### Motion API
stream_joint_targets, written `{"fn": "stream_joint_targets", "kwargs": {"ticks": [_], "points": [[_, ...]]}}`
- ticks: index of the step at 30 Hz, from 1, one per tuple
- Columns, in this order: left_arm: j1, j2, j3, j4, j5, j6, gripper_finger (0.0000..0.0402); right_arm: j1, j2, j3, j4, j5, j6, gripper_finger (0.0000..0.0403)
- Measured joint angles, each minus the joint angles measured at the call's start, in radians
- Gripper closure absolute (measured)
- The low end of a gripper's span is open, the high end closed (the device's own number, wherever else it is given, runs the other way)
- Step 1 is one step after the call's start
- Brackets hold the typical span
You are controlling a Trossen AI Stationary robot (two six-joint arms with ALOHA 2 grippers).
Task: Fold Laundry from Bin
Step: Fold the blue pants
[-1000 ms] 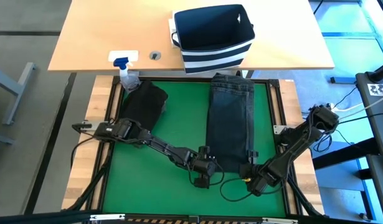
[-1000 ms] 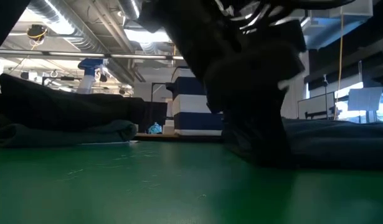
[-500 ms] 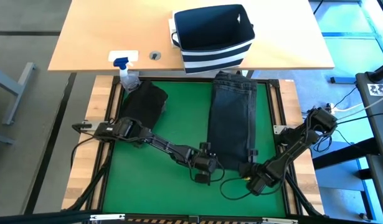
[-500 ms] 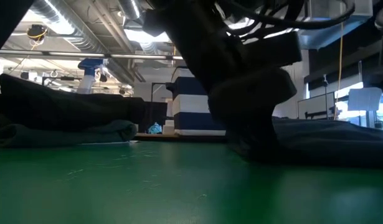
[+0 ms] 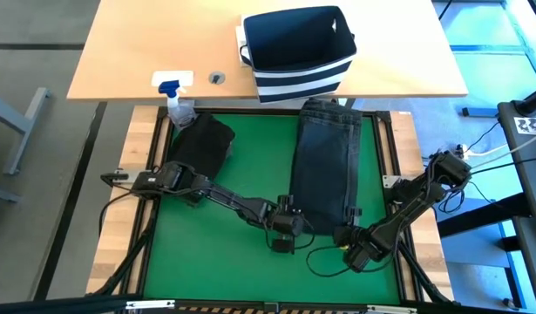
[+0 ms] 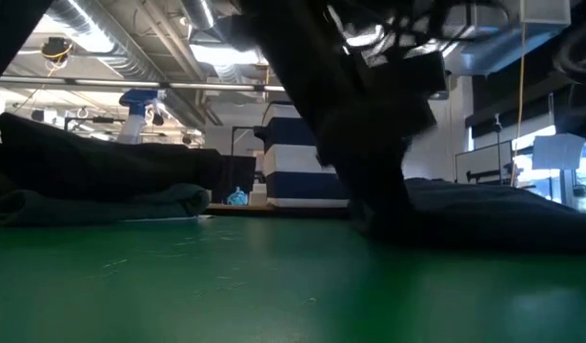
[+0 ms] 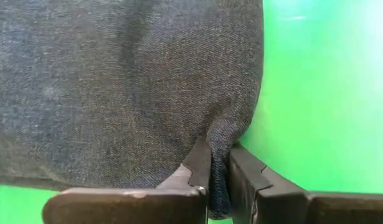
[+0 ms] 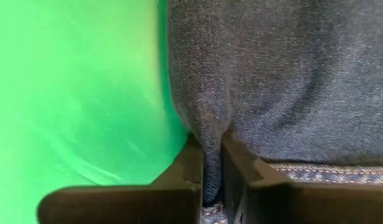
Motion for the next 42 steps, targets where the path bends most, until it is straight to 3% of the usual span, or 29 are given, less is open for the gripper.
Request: {"fn": "stream_joint_targets", "kwargs": {"ticks": [6, 12, 17, 22, 28, 33, 37, 42], "points": [[-0.038, -0.126, -0.001, -0.104, 0.189, -0.110, 0.0380, 0.002, 0.001, 0.138, 0.043, -0.069, 0.026, 0.0371], [-0.084, -0.223, 0.000, -0.152, 0.399, -0.228, 0.0379, 0.037, 0.001, 0.262, 0.157, -0.153, 0.022, 0.0383], [-0.152, -0.238, 0.002, -0.180, 0.422, -0.323, 0.0378, 0.086, 0.001, 0.324, 0.290, -0.173, 0.025, 0.0378], [-0.140, -0.270, 0.003, -0.181, 0.486, -0.397, 0.0378, 0.104, 0.001, 0.355, 0.397, -0.219, -0.004, 0.0383], [-0.087, -0.444, 0.001, -0.175, 0.431, -0.403, 0.0377, 0.094, -0.018, 0.504, 0.207, -0.197, -0.113, 0.0378], [-0.021, -0.573, 0.000, -0.138, 0.346, -0.357, 0.0377, 0.078, -0.063, 0.641, -0.087, -0.082, -0.167, 0.0376], [0.044, -0.610, 0.000, -0.097, 0.335, -0.332, 0.0377, 0.053, -0.139, 0.697, -0.264, -0.023, -0.170, 0.0376], [0.106, -0.611, 0.000, -0.046, 0.388, -0.308, 0.0376, -0.016, -0.272, 0.700, -0.356, -0.051, -0.138, 0.0375]]}}
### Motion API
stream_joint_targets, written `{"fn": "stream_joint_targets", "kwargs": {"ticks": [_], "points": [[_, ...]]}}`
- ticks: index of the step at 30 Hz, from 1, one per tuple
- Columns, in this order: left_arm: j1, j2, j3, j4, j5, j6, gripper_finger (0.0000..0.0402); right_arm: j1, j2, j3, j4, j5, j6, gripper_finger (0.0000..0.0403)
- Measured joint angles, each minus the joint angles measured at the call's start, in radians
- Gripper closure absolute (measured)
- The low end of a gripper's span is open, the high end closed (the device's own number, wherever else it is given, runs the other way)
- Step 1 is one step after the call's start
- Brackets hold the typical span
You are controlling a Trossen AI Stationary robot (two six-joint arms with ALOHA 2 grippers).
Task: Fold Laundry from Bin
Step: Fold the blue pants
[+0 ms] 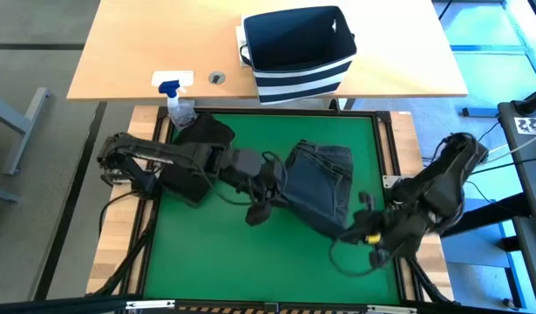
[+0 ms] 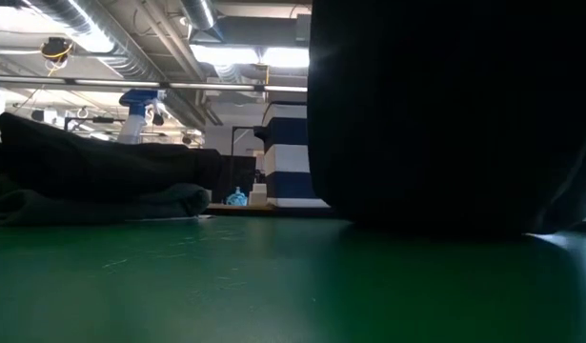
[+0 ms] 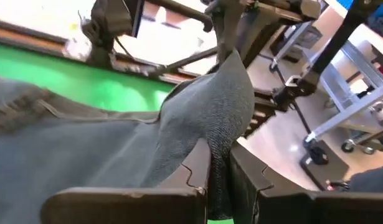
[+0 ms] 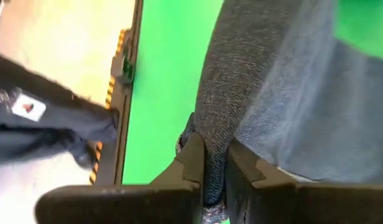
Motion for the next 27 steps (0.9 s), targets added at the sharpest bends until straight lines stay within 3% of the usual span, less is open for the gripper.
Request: {"fn": "stream_joint_targets", "kwargs": {"ticks": [5, 11, 19, 23, 27], "points": [[0.039, -0.010, 0.000, 0.006, 0.006, 0.057, 0.0376, -0.061, -0.056, 0.000, -0.055, 0.097, -0.055, 0.0375], [0.049, -0.011, 0.000, -0.061, 0.008, 0.082, 0.0376, -0.129, -0.047, -0.112, 0.053, 0.070, -0.137, 0.0375], [-0.035, -0.005, -0.065, -0.358, 0.016, 0.057, 0.0376, -0.129, -0.040, -0.403, 0.563, -0.002, -0.136, 0.0374], [-0.107, -0.004, -0.161, -0.343, 0.015, -0.005, 0.0372, -0.130, -0.040, -0.559, 0.869, -0.017, -0.120, 0.0372], [-0.146, -0.004, -0.234, -0.282, 0.021, -0.071, 0.0343, -0.134, -0.036, -0.656, 1.035, -0.051, 0.024, 0.0343]]}}
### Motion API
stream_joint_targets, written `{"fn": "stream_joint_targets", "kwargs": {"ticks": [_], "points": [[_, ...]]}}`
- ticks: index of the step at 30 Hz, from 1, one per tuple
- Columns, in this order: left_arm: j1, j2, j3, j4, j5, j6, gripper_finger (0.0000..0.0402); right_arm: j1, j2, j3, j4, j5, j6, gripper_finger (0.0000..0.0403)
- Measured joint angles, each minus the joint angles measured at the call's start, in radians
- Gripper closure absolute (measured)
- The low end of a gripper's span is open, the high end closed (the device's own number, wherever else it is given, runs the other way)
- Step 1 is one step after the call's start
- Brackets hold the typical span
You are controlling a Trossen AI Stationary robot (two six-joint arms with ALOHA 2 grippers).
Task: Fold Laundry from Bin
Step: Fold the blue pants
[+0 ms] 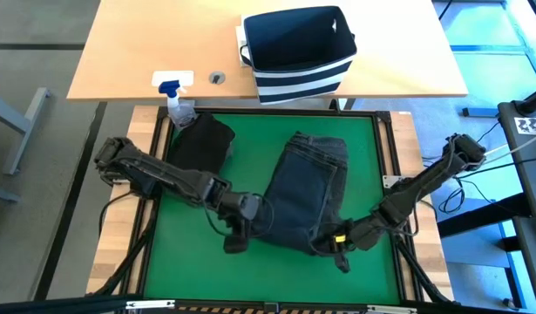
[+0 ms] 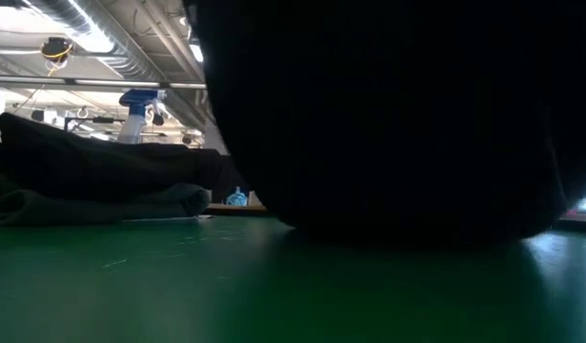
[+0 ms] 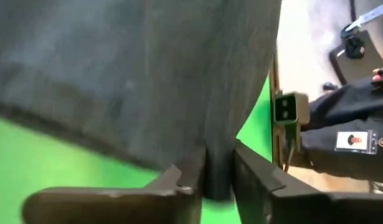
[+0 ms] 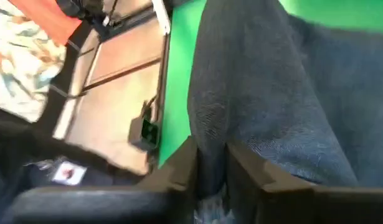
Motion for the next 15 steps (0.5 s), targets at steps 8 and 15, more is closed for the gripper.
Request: {"fn": "stream_joint_targets", "kwargs": {"ticks": [8, 15], "points": [[0.050, 0.002, 0.043, -0.052, 0.146, -0.060, 0.0267, -0.023, -0.063, -0.008, -0.095, -0.234, 0.051, 0.0226], [0.148, 0.002, 0.171, -0.099, -0.001, 0.081, 0.0263, -0.088, -0.217, 0.115, -0.639, -0.167, 0.142, 0.0200]]}}
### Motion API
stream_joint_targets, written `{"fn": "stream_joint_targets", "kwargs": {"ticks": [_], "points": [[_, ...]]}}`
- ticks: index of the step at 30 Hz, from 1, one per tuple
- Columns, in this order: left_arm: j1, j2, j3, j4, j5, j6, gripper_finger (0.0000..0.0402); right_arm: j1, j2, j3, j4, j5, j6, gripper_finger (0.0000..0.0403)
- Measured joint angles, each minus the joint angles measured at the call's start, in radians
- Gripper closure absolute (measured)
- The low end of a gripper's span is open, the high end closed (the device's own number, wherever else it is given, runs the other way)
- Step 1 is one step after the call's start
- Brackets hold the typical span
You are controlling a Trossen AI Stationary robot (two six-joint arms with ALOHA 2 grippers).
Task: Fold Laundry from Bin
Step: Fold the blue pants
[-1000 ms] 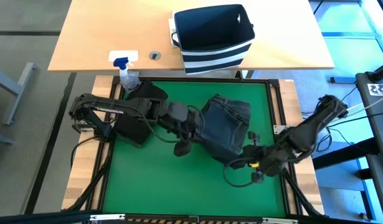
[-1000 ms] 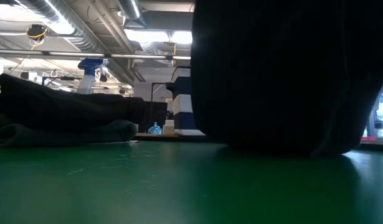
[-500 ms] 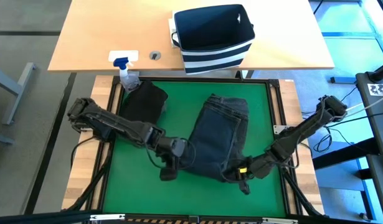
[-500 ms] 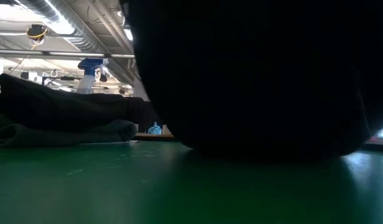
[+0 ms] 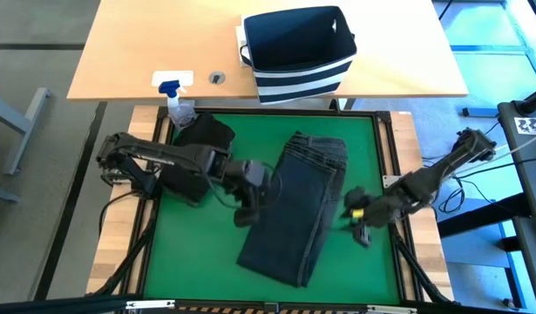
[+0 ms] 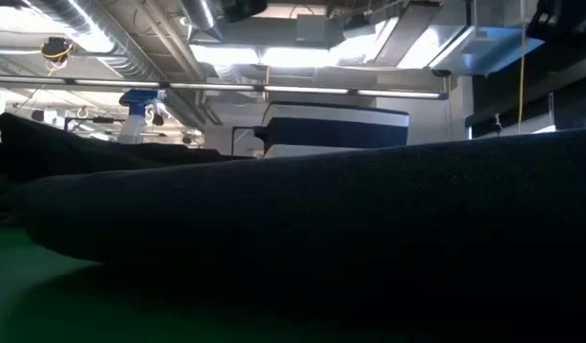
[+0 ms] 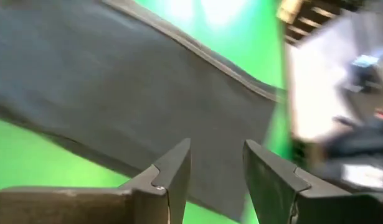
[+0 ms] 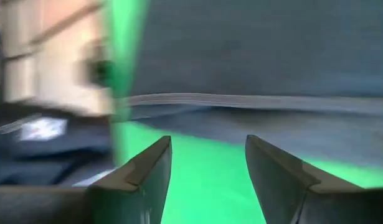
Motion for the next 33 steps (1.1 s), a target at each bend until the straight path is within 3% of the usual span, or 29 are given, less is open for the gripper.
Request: {"fn": "stream_joint_targets", "kwargs": {"ticks": [4, 8, 15, 18, 25, 33], "points": [[0.081, 0.000, 0.008, 0.000, -0.127, 0.108, 0.0264, -0.062, -0.050, 0.041, -0.319, 0.182, 0.088, 0.0213], [0.197, 0.000, -0.030, 0.007, -0.108, 0.128, 0.0264, -0.188, -0.063, 0.042, -0.463, 0.250, 0.114, 0.0225], [0.401, 0.001, -0.093, 0.114, 0.052, 0.192, 0.0262, -0.420, -0.057, -0.011, -0.377, 0.247, -0.075, 0.0230], [0.461, 0.001, -0.096, 0.143, 0.058, 0.231, 0.0249, -0.518, -0.057, -0.029, -0.358, 0.246, -0.120, 0.0230], [0.559, 0.001, -0.097, 0.201, 0.063, 0.279, 0.0203, -0.755, -0.057, -0.039, -0.288, 0.119, -0.240, 0.0204], [0.597, 0.001, -0.098, 0.273, 0.056, 0.273, 0.0199, -1.020, 0.011, -0.043, -0.158, -0.088, -0.559, 0.0149]]}}
